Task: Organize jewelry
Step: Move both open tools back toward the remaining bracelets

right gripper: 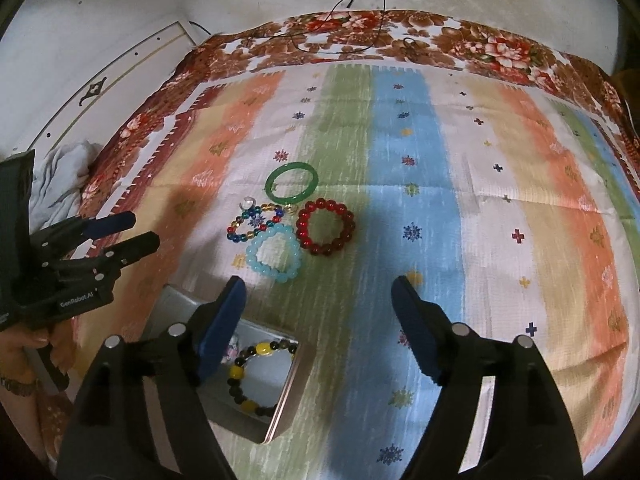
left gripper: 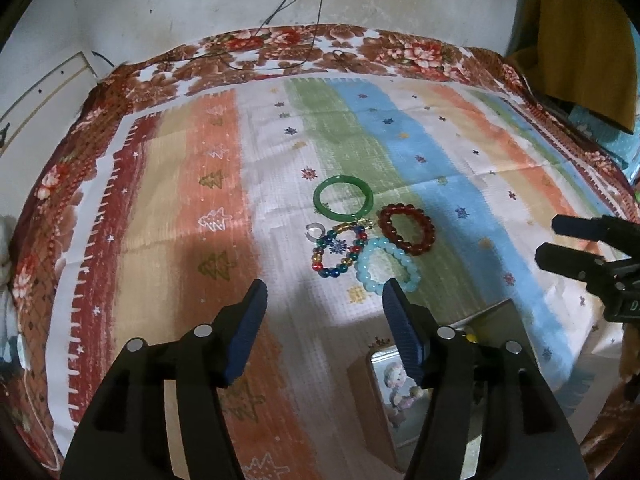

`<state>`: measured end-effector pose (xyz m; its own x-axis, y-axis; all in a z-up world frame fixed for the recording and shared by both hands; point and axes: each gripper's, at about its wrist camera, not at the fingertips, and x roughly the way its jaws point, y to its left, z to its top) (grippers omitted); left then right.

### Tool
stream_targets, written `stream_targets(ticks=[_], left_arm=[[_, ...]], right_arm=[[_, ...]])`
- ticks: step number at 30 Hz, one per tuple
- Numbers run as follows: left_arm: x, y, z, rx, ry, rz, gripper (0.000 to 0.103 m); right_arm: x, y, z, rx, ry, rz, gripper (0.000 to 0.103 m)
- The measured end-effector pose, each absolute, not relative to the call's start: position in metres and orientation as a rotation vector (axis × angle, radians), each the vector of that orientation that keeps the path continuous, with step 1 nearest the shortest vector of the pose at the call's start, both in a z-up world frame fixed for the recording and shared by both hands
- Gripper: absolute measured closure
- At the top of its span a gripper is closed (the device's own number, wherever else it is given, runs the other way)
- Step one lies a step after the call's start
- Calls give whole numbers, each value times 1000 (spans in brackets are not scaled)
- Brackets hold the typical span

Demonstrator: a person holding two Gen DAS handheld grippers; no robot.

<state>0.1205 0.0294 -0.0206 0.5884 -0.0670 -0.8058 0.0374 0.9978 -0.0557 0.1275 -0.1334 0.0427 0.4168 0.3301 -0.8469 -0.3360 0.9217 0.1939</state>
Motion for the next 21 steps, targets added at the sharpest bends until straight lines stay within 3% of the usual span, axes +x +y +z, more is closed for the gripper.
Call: stream_targets(ticks=[10,21], left_arm=[[130,29,-22,4,928,-27,26],[150,34,-30,8,943,-9,19]], right_arm=[[146,-134,35,-6,1061,398,16],[164,-130,25,-6,1082,397,11]])
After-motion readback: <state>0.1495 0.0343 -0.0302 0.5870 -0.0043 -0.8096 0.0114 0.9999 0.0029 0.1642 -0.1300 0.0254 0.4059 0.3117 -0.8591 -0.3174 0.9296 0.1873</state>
